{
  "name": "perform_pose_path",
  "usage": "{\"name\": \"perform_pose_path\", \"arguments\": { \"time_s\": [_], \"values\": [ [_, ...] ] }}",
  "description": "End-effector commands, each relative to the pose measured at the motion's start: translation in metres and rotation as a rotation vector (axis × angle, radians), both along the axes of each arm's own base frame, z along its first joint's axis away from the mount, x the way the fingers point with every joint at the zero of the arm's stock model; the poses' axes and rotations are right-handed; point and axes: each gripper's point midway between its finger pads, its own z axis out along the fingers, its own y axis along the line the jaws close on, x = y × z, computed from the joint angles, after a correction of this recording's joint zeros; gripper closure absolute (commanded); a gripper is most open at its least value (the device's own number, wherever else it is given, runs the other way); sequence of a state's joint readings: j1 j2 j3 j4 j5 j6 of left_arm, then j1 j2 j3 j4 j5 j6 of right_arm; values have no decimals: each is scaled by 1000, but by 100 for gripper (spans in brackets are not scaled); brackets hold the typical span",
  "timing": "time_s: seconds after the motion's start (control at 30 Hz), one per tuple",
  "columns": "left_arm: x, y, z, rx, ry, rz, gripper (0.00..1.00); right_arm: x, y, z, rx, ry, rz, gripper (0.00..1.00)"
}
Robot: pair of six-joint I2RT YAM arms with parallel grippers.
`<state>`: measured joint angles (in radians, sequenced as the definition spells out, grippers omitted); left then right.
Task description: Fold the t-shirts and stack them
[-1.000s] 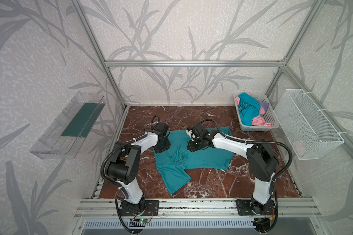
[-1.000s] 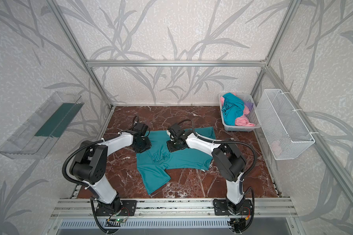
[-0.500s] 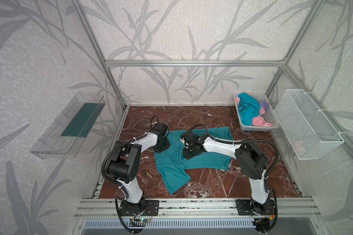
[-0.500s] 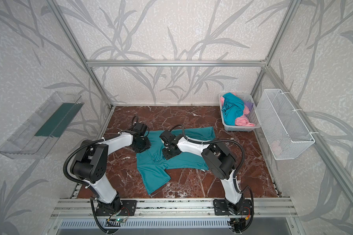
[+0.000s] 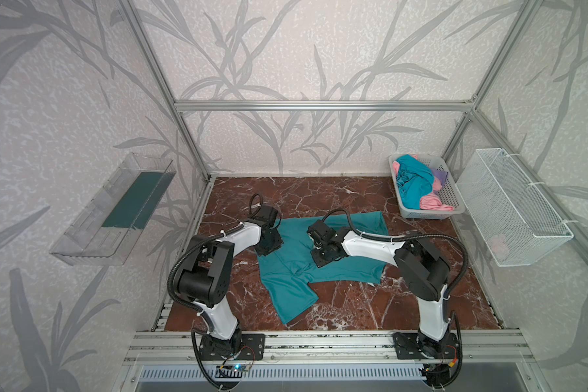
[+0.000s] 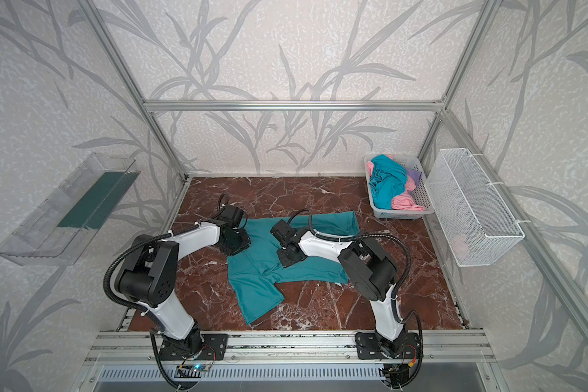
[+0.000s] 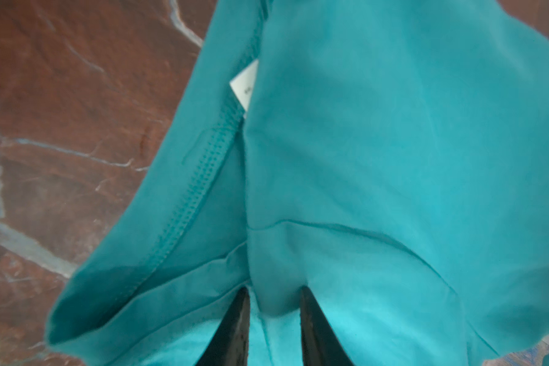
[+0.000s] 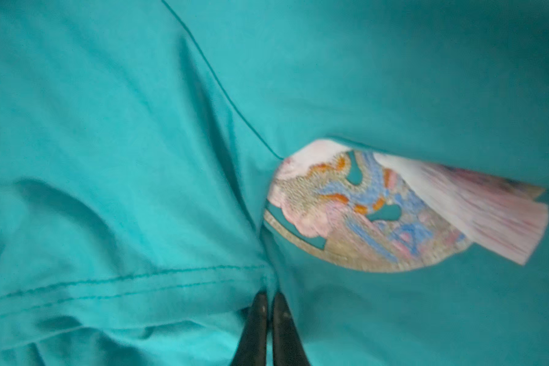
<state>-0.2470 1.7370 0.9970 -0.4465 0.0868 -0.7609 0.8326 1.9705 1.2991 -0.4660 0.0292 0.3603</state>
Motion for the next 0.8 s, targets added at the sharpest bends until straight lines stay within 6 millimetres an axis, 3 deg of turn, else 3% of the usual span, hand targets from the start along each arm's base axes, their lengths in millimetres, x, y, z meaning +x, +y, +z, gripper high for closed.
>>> {"name": "perform_pose_path", "arguments": {
  "time_s": [0.0,0.13,0.23,0.4,0.5,0.6,0.67,0.77],
  "values": [
    [-27,20,-27,62,107,26,70,2,-21,6,11,1,-74,88],
    [-29,23,-31,73,123,28,70,-4,-25,5,35,27,-83,78],
    [-24,20,-24,62,110,23,70,-8,-25,17,74,20,-80,69],
    [-10,18,20,61,36,9,69,-19,-37,59,139,-2,-83,65],
    [-13,15,57,65,-26,-15,65,-26,-74,74,78,-13,-146,61],
    [-36,13,85,120,-52,-68,64,-39,-122,74,8,13,-254,53],
    [-61,11,90,147,-38,-107,64,-50,-149,70,-7,41,-329,47],
    [-106,1,79,148,15,-164,63,-68,-183,60,17,100,-443,42]
  ]
}}
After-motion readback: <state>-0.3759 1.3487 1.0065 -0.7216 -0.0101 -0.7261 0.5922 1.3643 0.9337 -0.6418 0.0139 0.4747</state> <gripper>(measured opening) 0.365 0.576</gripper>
